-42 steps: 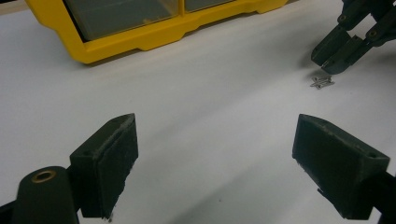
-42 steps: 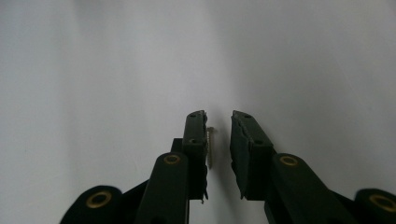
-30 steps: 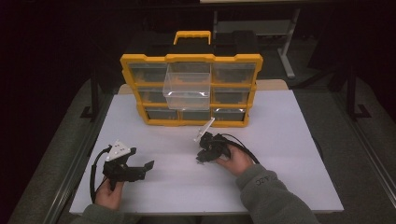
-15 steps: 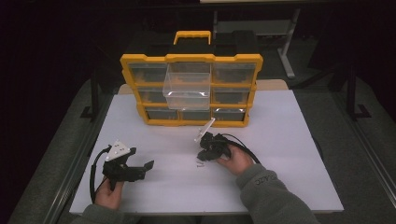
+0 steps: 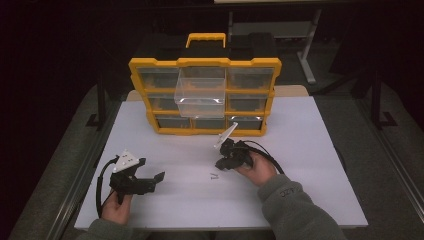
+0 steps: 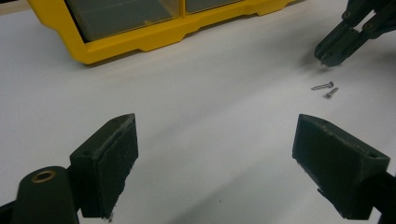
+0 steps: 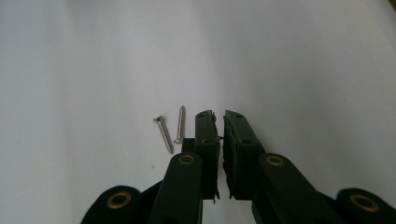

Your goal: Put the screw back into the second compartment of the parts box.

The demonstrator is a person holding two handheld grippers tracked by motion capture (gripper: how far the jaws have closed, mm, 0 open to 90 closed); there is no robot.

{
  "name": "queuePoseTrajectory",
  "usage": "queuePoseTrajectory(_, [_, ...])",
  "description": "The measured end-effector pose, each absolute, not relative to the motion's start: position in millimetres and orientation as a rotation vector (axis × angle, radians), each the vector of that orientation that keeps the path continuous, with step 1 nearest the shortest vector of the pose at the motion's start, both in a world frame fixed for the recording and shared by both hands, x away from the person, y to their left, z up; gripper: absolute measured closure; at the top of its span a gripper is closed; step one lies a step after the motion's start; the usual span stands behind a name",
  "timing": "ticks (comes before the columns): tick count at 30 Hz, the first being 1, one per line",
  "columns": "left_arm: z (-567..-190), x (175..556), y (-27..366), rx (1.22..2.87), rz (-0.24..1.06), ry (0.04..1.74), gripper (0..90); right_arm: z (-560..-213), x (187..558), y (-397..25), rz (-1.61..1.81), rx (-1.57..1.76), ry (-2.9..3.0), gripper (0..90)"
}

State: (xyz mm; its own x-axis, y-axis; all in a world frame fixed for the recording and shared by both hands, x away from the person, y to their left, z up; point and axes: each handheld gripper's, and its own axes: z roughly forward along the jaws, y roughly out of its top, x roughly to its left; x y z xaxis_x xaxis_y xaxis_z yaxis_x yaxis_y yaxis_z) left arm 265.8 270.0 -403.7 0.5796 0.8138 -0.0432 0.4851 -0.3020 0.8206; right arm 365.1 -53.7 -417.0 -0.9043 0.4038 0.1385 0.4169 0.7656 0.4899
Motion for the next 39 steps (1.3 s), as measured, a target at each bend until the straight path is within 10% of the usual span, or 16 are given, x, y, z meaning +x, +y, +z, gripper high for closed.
queuePoseTrajectory(39, [-401, 265, 271, 1.953, 0.505, 1.035, 13.9, -292, 385, -155, -1.101, -0.672, -2.917, 83.2])
